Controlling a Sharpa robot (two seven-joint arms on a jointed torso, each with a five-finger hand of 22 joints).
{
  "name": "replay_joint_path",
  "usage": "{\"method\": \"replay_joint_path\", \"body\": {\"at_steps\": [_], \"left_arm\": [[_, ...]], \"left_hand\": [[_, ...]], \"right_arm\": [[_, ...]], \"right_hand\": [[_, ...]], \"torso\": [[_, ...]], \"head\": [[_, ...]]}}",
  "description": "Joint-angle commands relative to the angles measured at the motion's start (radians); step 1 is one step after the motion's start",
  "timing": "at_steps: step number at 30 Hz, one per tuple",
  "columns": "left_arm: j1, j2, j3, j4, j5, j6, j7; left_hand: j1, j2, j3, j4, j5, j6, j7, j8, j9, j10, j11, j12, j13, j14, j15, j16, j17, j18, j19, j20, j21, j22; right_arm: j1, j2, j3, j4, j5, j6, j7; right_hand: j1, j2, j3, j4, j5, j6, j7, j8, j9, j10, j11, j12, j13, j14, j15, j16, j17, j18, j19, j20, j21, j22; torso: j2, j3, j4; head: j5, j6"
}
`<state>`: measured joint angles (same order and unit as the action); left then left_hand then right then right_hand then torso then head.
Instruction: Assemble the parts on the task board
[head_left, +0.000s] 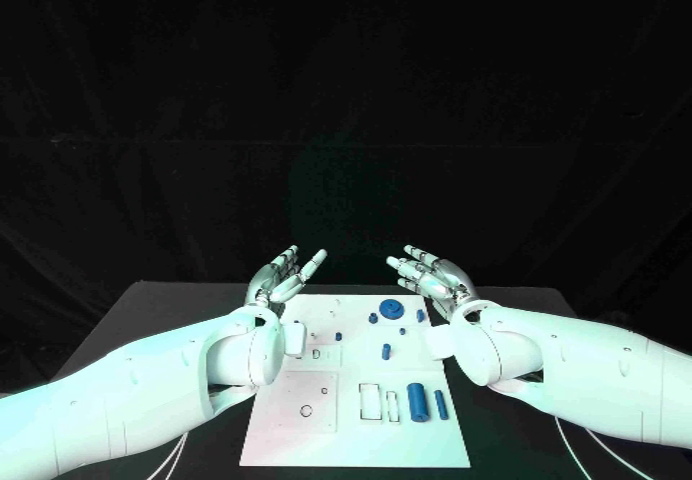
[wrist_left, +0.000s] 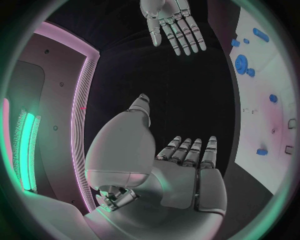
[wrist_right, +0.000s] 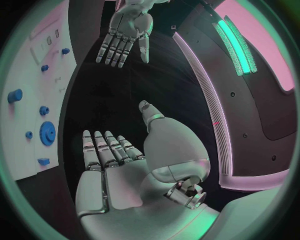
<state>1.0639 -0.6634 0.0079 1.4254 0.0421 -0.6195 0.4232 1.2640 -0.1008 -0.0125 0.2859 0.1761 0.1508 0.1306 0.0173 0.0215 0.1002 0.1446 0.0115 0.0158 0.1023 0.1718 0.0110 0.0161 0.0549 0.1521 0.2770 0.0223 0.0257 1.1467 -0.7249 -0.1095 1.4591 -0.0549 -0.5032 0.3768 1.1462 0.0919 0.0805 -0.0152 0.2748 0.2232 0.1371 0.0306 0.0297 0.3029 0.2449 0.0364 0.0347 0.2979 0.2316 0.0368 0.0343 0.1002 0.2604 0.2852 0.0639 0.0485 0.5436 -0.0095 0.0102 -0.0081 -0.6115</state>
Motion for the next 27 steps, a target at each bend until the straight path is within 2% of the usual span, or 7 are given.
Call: {"method": "replay_joint_path", "body": {"at_steps": [1, 7, 8, 9, 17, 20, 27], "left_arm": [[0.002, 0.002, 0.001, 0.001, 0.01, 0.053, -0.018], [0.002, 0.002, 0.001, 0.001, 0.01, 0.053, -0.018], [0.003, -0.084, 0.006, 0.061, 0.0, 0.08, 0.013], [0.003, -0.089, 0.008, 0.062, -0.006, 0.083, 0.016], [0.01, -0.119, 0.019, 0.078, -0.026, 0.1, 0.025], [0.015, -0.132, 0.02, 0.092, -0.028, 0.105, 0.023], [0.033, -0.174, 0.021, 0.151, -0.031, 0.123, 0.013]], "left_hand": [[0.05, 0.003, 0.004, 0.011, 0.007, 0.028, 0.072, 0.008, 0.004, 0.017, 0.024, 0.008, 0.004, 0.015, 0.011, 0.009, 0.004, 0.031, -0.004, 0.005, 0.004, 0.001], [0.078, 0.043, 0.017, 0.007, 0.003, 0.11, 0.093, 0.021, 0.013, 0.098, 0.049, 0.019, 0.012, 0.07, 0.019, 0.016, 0.01, 0.071, 0.0, 0.014, 0.009, 0.003], [0.088, 0.052, 0.019, 0.006, 0.002, 0.141, 0.101, 0.026, 0.016, 0.128, 0.058, 0.023, 0.015, 0.104, 0.027, 0.022, 0.014, 0.078, 0.016, 0.015, 0.013, 0.006], [0.095, 0.058, 0.018, 0.005, 0.002, 0.166, 0.108, 0.03, 0.018, 0.154, 0.064, 0.026, 0.017, 0.136, 0.033, 0.027, 0.017, 0.081, 0.031, 0.018, 0.019, 0.008], [0.151, 0.089, -0.006, -0.007, -0.001, 0.452, 0.132, 0.08, 0.039, 0.494, 0.109, 0.076, 0.039, 0.448, 0.061, 0.077, 0.039, 0.053, 0.271, 0.02, 0.104, 0.044], [0.169, 0.094, -0.015, -0.014, -0.001, 0.553, 0.132, 0.098, 0.045, 0.652, 0.093, 0.102, 0.049, 0.62, 0.043, 0.107, 0.052, 0.057, 0.477, 0.017, 0.179, 0.075], [0.198, 0.104, -0.037, -0.029, -0.001, 0.709, 0.113, 0.12, 0.049, 0.792, 0.059, 0.122, 0.053, 0.803, 0.001, 0.138, 0.069, 0.113, 0.604, 0.013, 0.232, 0.083]], "right_arm": [[0.01, 0.007, -0.009, -0.013, -0.068, 0.179, -0.076], [0.018, 0.011, -0.017, -0.022, -0.077, 0.211, -0.091], [0.04, -0.021, -0.017, -0.047, -0.304, 0.103, -0.016], [0.042, -0.024, -0.017, -0.047, -0.31, 0.097, -0.014], [0.063, -0.046, -0.016, -0.045, -0.434, 0.094, -0.019], [0.071, -0.051, -0.015, -0.047, -0.515, 0.097, -0.026], [0.1, -0.053, -0.013, -0.07, -0.739, 0.113, -0.071]], "right_hand": [[0.1, 0.001, 0.015, -0.053, 0.004, 0.24, 0.146, 0.047, 0.026, 0.306, 0.008, 0.048, 0.023, 0.335, 0.0, 0.059, 0.025, 0.024, 0.22, 0.006, 0.097, 0.048], [0.148, -0.005, 0.039, -0.096, 0.005, 0.468, 0.123, 0.081, 0.039, 0.563, -0.024, 0.077, 0.031, 0.558, -0.035, 0.088, 0.032, 0.06, 0.379, 0.005, 0.172, 0.077], [0.153, -0.007, 0.044, -0.102, 0.004, 0.504, 0.12, 0.085, 0.04, 0.583, -0.03, 0.077, 0.03, 0.579, -0.041, 0.09, 0.032, 0.066, 0.393, 0.005, 0.18, 0.079], [0.157, -0.008, 0.05, -0.108, 0.003, 0.534, 0.117, 0.085, 0.039, 0.598, -0.033, 0.074, 0.029, 0.595, -0.045, 0.089, 0.031, 0.071, 0.404, 0.005, 0.185, 0.08], [0.167, -0.028, 0.103, -0.143, -0.017, 0.678, 0.104, 0.069, 0.036, 0.688, -0.053, 0.049, 0.028, 0.688, -0.068, 0.071, 0.03, 0.084, 0.46, -0.002, 0.211, 0.079], [0.174, -0.039, 0.122, -0.158, -0.024, 0.706, 0.096, 0.067, 0.037, 0.719, -0.063, 0.048, 0.028, 0.73, -0.08, 0.075, 0.032, 0.086, 0.491, -0.012, 0.226, 0.082], [0.167, -0.071, 0.182, -0.187, -0.028, 0.764, 0.078, 0.055, 0.037, 0.794, -0.087, 0.034, 0.028, 0.845, -0.117, 0.082, 0.037, 0.084, 0.593, -0.053, 0.288, 0.104]], "torso": [[0.0, -0.0001, 0.0001], [0.0, -0.0001, 0.0001], [0.015, 0.0007, 0.0135], [0.017, 0.001, 0.014], [0.038, 0.0015, 0.0189], [0.049, 0.0023, 0.0206], [0.085, 0.0023, 0.0274]], "head": [[0.0, 0.0], [0.0, 0.0], [-0.02, 0.003], [-0.02, 0.001], [-0.026, 0.005], [-0.027, 0.004], [-0.036, 0.005]]}}
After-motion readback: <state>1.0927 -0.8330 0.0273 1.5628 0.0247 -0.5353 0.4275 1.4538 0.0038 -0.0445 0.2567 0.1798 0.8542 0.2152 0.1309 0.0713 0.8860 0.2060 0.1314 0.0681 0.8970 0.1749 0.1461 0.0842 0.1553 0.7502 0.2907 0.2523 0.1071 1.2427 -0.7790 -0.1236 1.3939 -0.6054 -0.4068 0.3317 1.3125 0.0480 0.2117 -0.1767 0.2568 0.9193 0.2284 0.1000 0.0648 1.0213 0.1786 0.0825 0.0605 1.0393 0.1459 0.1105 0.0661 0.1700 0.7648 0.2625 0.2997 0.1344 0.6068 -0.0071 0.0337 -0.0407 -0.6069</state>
